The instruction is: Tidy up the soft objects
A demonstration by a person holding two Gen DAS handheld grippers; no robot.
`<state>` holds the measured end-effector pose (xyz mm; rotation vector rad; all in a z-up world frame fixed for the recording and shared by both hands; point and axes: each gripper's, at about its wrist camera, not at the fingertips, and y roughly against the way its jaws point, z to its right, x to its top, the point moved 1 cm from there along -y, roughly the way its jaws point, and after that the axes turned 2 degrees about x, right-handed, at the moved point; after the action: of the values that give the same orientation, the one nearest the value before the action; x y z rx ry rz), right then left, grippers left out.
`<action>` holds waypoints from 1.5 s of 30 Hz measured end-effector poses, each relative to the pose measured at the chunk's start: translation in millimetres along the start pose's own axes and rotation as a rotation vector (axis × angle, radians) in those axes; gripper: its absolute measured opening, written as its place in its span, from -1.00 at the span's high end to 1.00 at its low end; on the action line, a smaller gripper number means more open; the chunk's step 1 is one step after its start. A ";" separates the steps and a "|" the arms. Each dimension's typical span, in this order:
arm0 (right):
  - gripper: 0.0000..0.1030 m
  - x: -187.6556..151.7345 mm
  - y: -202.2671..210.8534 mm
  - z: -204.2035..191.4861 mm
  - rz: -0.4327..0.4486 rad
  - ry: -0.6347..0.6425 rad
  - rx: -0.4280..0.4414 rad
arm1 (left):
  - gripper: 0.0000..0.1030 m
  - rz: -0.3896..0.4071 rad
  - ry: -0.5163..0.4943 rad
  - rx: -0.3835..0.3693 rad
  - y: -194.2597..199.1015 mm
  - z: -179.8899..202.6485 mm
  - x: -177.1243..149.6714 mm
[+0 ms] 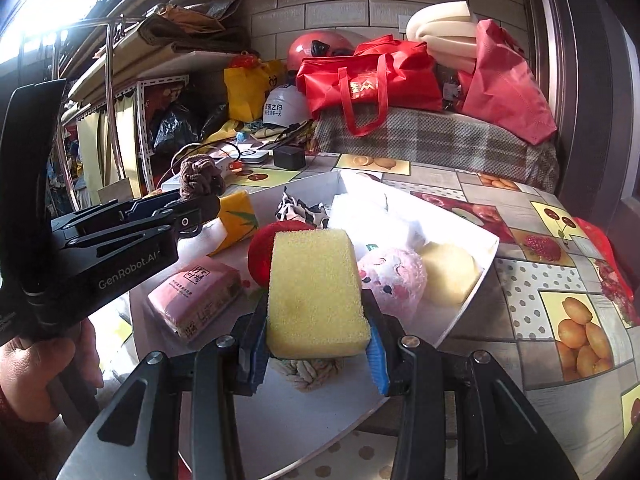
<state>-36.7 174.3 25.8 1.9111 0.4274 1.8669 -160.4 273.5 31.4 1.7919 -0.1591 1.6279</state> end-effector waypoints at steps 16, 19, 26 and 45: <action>-1.00 7.7 -12.4 0.3 -0.018 0.009 -0.043 | -1.00 0.075 0.003 0.053 9.7 -0.6 0.9; -1.00 8.8 -13.2 -1.2 -0.020 0.018 -0.046 | -1.00 0.084 0.008 0.051 11.4 -1.8 1.2; -1.00 8.9 -10.4 0.5 -0.004 0.011 -0.052 | -1.00 0.118 0.018 0.075 17.5 -3.7 0.5; -1.00 -0.1 13.1 4.2 0.055 -0.005 -0.082 | -1.00 0.120 0.017 0.097 39.2 8.6 -10.3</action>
<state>-33.5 162.6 32.4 1.8906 0.2946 1.8841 -176.0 235.7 38.3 1.8719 -0.1855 1.7616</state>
